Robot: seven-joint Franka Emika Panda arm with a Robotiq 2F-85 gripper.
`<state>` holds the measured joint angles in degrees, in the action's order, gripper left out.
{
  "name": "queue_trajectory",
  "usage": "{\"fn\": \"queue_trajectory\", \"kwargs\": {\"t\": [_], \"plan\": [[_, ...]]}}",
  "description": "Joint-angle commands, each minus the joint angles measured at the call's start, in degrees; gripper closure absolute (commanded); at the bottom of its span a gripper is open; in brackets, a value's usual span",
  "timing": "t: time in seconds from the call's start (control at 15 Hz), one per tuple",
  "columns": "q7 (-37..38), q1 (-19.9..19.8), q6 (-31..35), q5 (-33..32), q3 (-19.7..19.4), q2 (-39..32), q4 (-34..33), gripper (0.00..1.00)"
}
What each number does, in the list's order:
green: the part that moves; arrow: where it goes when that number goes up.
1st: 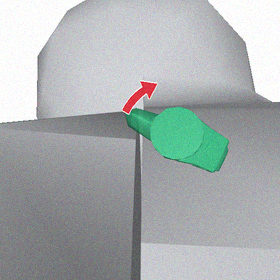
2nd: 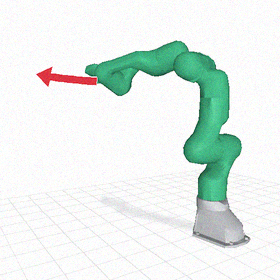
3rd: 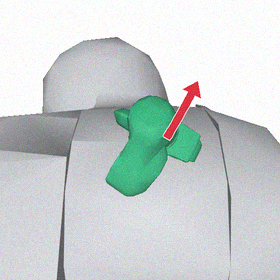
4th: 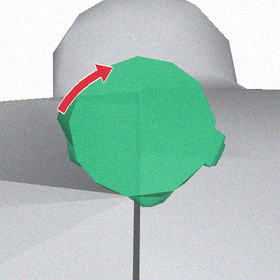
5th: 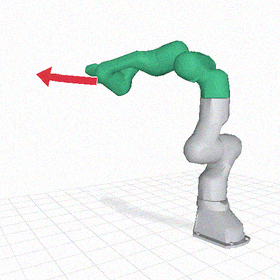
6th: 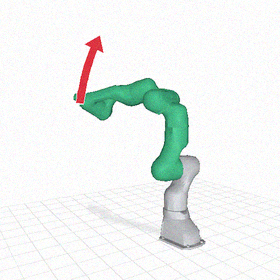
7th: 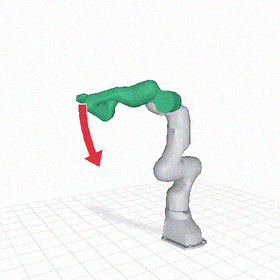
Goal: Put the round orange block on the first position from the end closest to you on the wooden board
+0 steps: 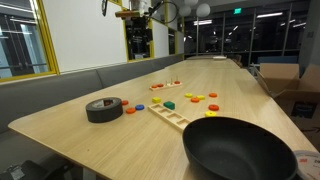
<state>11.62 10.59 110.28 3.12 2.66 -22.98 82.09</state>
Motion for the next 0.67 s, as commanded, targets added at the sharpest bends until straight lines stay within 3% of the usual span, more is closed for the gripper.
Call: {"fn": "queue_trajectory", "kwargs": {"t": [0.0, 0.33, 0.6], "plan": [[-10.3, -2.8, -3.1, 1.8, 2.3, 13.2, 13.9, 0.0], [-19.8, -4.3, -5.3, 2.5, 1.9, 27.5, 28.5, 0.0], [-21.4, -4.5, -4.4, 1.9, 1.3, 39.7, 40.7, 0.0]]}}
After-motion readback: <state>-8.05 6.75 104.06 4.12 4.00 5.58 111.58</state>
